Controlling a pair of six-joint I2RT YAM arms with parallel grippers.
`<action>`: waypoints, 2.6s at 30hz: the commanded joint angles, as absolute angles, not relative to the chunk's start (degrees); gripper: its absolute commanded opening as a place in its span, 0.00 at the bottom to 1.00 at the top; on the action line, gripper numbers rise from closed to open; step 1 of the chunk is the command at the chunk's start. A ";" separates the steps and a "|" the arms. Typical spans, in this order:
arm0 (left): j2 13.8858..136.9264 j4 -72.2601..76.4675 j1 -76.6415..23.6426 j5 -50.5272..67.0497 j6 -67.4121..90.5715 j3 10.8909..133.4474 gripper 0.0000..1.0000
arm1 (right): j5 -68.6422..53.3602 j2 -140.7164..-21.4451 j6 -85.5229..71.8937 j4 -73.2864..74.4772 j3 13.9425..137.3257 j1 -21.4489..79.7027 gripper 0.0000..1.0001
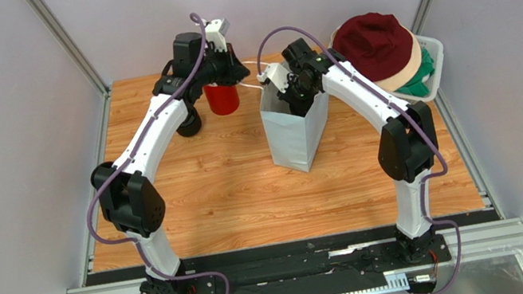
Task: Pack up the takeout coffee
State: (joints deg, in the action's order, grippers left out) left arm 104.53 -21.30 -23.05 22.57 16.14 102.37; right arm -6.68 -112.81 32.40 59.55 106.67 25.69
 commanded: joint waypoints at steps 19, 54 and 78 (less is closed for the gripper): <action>100.63 -24.61 -21.97 7.20 14.94 104.50 0.00 | -6.50 -108.10 30.32 59.24 100.72 20.39 0.00; 100.55 -20.13 -22.32 32.17 16.08 108.11 0.00 | -5.36 -111.62 31.73 59.68 95.27 21.97 0.00; 101.34 -19.95 -22.50 33.49 16.00 107.84 0.02 | -13.09 -98.44 30.76 64.08 108.37 21.97 0.88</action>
